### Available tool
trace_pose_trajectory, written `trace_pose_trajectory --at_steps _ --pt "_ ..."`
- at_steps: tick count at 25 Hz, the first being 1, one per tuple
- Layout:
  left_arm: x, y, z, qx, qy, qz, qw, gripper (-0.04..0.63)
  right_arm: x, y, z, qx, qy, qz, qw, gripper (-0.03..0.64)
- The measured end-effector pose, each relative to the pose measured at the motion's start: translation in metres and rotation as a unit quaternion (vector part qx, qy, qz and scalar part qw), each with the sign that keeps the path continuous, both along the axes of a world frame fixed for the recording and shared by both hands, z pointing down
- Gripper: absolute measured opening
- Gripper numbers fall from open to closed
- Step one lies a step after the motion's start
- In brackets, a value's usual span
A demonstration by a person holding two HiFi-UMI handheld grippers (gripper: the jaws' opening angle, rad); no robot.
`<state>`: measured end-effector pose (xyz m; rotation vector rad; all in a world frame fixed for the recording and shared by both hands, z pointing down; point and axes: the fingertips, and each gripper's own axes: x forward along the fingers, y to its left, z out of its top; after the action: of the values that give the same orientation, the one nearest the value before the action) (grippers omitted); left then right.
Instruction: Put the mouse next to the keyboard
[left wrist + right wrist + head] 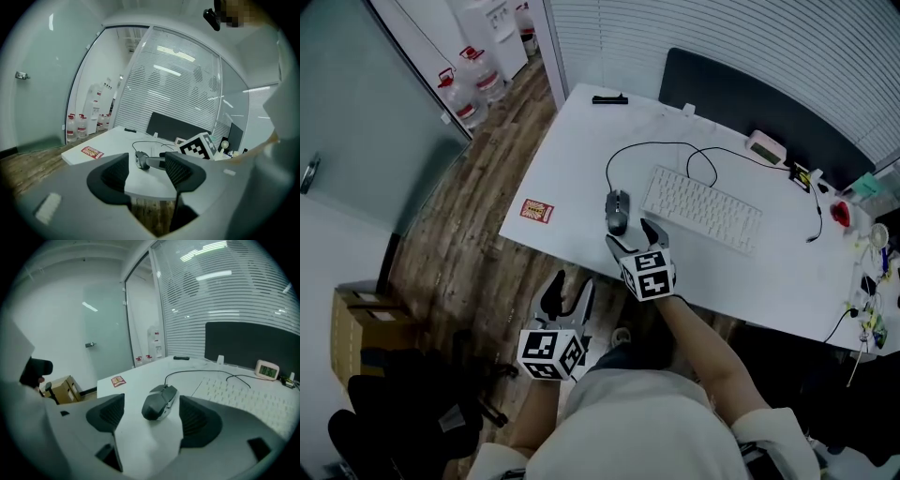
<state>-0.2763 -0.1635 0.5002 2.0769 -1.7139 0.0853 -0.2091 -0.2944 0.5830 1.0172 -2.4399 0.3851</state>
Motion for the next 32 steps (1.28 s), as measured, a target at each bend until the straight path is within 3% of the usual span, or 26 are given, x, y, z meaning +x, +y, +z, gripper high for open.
trace_pose_trajectory --at_steps 10,16,26,32 --pt "-0.015 0.002 0.023 -0.029 -0.001 -0.012 0.9995 0.244 -0.025 -0.045 0.046 -0.046 0.026 0.043 0.998 0.35" --pt "-0.024 0.004 0.033 -0.043 0.002 -0.019 0.9989 0.243 -0.035 -0.063 0.058 -0.047 0.052 0.046 0.996 0.35" --pt "-0.025 0.004 0.026 -0.035 0.002 -0.023 0.9991 0.242 -0.029 -0.063 0.06 -0.058 0.084 0.035 0.994 0.333" --pt "-0.025 0.004 0.022 -0.025 0.006 -0.02 0.9995 0.242 -0.016 -0.052 0.056 -0.061 0.061 0.044 0.995 0.318"
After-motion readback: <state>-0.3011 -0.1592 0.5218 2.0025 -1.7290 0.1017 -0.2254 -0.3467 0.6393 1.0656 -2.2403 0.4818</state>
